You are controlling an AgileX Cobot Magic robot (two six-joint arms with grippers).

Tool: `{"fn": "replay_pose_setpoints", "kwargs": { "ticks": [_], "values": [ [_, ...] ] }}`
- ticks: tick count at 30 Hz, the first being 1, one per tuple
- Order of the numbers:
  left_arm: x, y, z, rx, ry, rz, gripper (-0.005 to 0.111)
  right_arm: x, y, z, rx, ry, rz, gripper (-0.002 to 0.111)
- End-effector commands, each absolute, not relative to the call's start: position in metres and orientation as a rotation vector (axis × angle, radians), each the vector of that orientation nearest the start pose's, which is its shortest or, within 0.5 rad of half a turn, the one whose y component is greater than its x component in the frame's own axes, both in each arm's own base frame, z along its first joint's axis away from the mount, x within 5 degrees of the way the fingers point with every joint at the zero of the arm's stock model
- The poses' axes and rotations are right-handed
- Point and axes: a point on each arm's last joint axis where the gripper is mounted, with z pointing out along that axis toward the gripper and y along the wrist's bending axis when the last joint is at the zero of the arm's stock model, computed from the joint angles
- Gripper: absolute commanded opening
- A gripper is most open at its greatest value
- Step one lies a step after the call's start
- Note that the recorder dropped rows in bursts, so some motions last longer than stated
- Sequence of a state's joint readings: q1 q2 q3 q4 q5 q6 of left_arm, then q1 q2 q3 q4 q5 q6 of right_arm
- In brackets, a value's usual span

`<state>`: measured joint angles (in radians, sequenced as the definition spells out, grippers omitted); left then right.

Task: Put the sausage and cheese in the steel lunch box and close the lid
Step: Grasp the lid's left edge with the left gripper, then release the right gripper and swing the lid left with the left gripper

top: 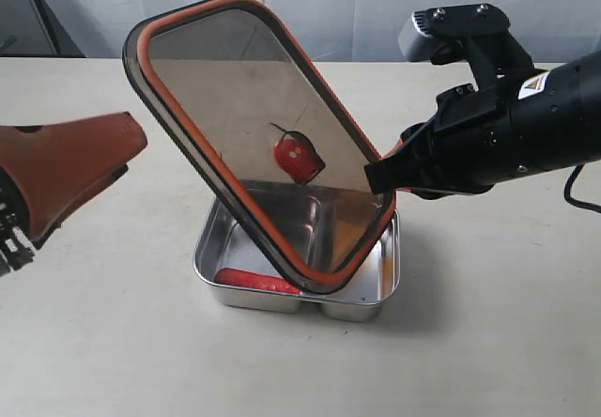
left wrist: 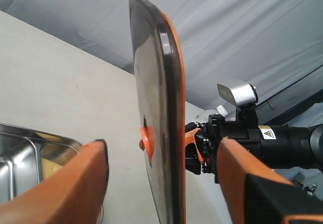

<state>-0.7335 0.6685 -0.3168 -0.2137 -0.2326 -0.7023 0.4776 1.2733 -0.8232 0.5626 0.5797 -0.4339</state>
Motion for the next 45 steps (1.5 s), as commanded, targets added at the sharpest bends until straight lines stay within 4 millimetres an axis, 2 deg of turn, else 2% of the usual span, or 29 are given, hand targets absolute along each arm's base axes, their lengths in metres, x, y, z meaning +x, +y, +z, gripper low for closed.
{"fn": "replay_pose_setpoints", "kwargs": {
  "ticks": [1,6,11,15,18,23,35,38,39,41,44,45],
  "values": [
    [0.115,-0.097,0.282,-0.184,1.707,-1.213,0.060,0.212,0.141,0.270,-0.649,2.380,0.602,-0.001],
    [0.122,-0.109,0.286,-0.127,1.733,-1.219,0.060,0.211,0.143,0.270,-0.660,2.378,0.609,-0.001],
    [0.133,-0.121,0.291,-0.103,1.748,-1.212,0.060,0.201,0.155,0.270,-0.765,2.357,0.609,-0.001],
    [0.138,-0.126,0.290,-0.113,1.771,-1.204,0.059,0.199,0.159,0.270,-0.786,2.349,0.611,-0.001],
    [0.141,-0.128,0.285,-0.135,1.808,-1.196,0.045,0.199,0.159,0.270,-0.786,2.349,0.611,-0.001],
    [0.142,-0.128,0.284,-0.138,1.812,-1.194,0.003,0.199,0.159,0.270,-0.786,2.349,0.611,-0.001],
    [0.141,-0.130,0.284,-0.032,1.801,-1.139,0.000,0.199,0.158,0.270,-0.782,2.351,0.613,0.000],
    [0.141,-0.130,0.284,-0.015,1.800,-1.126,0.000,0.199,0.158,0.270,-0.783,2.353,0.614,0.016],
    [0.141,-0.130,0.284,-0.013,1.800,-1.124,0.000,0.198,0.158,0.269,-0.788,2.358,0.616,0.034],
    [0.141,-0.130,0.285,-0.004,1.796,-1.118,0.000,0.198,0.158,0.269,-0.787,2.358,0.616,0.049],
    [0.143,-0.131,0.292,0.066,1.791,-1.056,0.000,0.199,0.157,0.275,-0.755,2.332,0.613,0.049],
    [0.145,-0.132,0.298,0.104,1.795,-1.007,0.000,0.199,0.154,0.284,-0.722,2.301,0.598,0.049]
  ]
}}
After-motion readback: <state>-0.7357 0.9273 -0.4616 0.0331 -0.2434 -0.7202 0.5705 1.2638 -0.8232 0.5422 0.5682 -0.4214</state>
